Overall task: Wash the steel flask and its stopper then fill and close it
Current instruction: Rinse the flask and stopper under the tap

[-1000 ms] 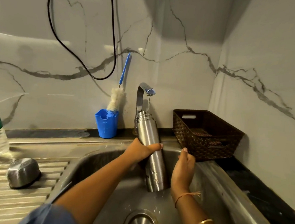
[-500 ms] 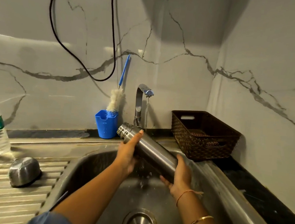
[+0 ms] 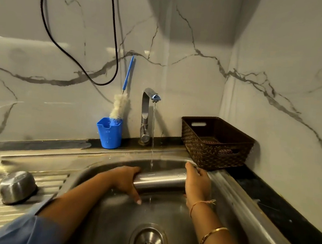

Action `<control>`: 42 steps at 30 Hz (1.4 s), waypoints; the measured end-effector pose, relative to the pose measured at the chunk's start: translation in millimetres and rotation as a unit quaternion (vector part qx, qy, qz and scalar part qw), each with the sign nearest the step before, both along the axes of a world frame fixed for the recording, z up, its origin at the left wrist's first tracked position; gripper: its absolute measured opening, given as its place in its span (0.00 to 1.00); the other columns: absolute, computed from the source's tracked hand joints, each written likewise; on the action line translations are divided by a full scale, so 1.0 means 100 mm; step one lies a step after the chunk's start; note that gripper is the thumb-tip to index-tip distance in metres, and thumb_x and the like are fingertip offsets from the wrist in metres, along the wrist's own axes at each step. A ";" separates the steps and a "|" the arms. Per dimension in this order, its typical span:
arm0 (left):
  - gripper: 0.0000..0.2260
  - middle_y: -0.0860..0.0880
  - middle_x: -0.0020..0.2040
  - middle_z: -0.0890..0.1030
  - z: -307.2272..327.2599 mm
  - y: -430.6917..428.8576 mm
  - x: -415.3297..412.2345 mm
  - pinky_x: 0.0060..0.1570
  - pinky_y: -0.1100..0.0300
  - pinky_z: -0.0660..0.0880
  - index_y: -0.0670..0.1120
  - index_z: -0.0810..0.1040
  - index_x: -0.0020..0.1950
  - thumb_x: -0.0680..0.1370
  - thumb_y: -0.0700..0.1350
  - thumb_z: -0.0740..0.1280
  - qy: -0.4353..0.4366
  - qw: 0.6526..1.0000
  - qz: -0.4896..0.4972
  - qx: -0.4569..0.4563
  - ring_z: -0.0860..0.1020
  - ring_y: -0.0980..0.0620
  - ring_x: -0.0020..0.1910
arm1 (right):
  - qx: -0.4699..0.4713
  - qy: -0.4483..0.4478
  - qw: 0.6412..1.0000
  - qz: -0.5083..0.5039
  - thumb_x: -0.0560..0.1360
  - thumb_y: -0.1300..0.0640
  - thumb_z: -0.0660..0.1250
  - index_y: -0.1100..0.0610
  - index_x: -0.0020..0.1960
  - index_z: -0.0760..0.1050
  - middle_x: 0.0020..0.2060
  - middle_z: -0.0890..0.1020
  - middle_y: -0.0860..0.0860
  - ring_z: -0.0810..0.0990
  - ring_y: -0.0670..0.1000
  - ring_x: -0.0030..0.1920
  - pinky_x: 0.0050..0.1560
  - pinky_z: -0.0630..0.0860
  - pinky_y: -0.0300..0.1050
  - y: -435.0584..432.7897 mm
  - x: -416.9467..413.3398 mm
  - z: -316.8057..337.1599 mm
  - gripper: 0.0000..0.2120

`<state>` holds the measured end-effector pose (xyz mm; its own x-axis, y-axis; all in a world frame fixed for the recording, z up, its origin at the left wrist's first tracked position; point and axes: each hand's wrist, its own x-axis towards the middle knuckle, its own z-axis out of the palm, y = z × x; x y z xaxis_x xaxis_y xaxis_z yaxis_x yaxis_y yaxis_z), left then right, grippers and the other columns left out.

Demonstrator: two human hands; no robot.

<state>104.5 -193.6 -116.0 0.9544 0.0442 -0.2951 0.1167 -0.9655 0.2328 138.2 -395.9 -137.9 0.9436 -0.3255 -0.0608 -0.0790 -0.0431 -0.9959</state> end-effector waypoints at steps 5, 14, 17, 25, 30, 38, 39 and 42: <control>0.42 0.52 0.65 0.73 -0.33 -0.27 0.00 0.59 0.56 0.73 0.56 0.57 0.73 0.64 0.59 0.74 -0.186 0.982 -0.021 0.033 0.75 0.52 0.59 | -0.152 -0.061 0.986 0.019 0.72 0.39 0.64 0.49 0.59 0.76 0.57 0.75 0.53 0.76 0.55 0.51 0.49 0.75 0.50 0.12 -0.03 0.02 0.20; 0.41 0.49 0.61 0.76 -0.45 -0.45 0.22 0.56 0.55 0.77 0.50 0.64 0.70 0.61 0.54 0.79 -0.249 0.893 0.151 -0.343 0.76 0.51 0.56 | -0.145 -0.241 0.960 0.009 0.76 0.42 0.60 0.54 0.65 0.70 0.61 0.72 0.51 0.78 0.49 0.53 0.47 0.79 0.52 0.32 -0.17 0.08 0.23; 0.41 0.47 0.64 0.75 -0.40 -0.49 0.26 0.59 0.51 0.75 0.49 0.63 0.71 0.63 0.50 0.79 -0.280 0.851 0.176 -0.407 0.75 0.48 0.61 | -0.142 -0.250 0.958 0.000 0.77 0.47 0.62 0.55 0.63 0.71 0.56 0.73 0.51 0.77 0.50 0.51 0.45 0.79 0.53 0.30 -0.14 0.05 0.18; 0.42 0.43 0.64 0.74 -0.39 -0.58 0.30 0.58 0.46 0.75 0.49 0.61 0.73 0.64 0.48 0.79 -0.254 0.765 0.261 -0.532 0.75 0.44 0.60 | -0.126 -0.235 0.964 0.020 0.77 0.50 0.62 0.56 0.61 0.72 0.55 0.73 0.50 0.76 0.50 0.51 0.46 0.78 0.50 0.29 -0.11 0.00 0.15; 0.39 0.41 0.63 0.75 -0.20 -0.62 0.42 0.54 0.47 0.76 0.46 0.61 0.72 0.67 0.48 0.77 -0.225 0.727 0.283 -0.583 0.76 0.42 0.57 | -0.121 -0.232 0.965 0.013 0.77 0.50 0.62 0.56 0.59 0.73 0.54 0.74 0.50 0.78 0.51 0.49 0.46 0.78 0.51 0.30 -0.09 -0.01 0.14; 0.41 0.44 0.65 0.72 -0.13 -0.54 0.41 0.57 0.50 0.74 0.47 0.59 0.72 0.66 0.45 0.78 -0.258 0.808 0.223 -0.480 0.73 0.45 0.61 | -0.084 -0.218 0.972 0.026 0.79 0.52 0.58 0.57 0.56 0.74 0.51 0.76 0.50 0.74 0.46 0.42 0.37 0.69 0.34 0.25 -0.06 0.00 0.12; 0.40 0.46 0.65 0.72 -0.15 -0.52 0.38 0.59 0.52 0.73 0.47 0.61 0.71 0.65 0.45 0.78 -0.266 0.840 0.202 -0.428 0.72 0.45 0.62 | -0.064 -0.211 0.975 0.031 0.79 0.49 0.57 0.55 0.54 0.74 0.50 0.76 0.51 0.75 0.47 0.43 0.38 0.71 0.37 0.26 -0.04 -0.02 0.12; 0.37 0.49 0.63 0.73 -0.20 -0.46 0.29 0.59 0.55 0.73 0.50 0.63 0.69 0.64 0.43 0.78 -0.280 0.896 0.135 -0.318 0.73 0.49 0.61 | 0.006 -0.172 0.985 0.033 0.76 0.38 0.52 0.47 0.46 0.69 0.44 0.77 0.51 0.78 0.54 0.45 0.46 0.78 0.57 0.30 -0.02 -0.04 0.15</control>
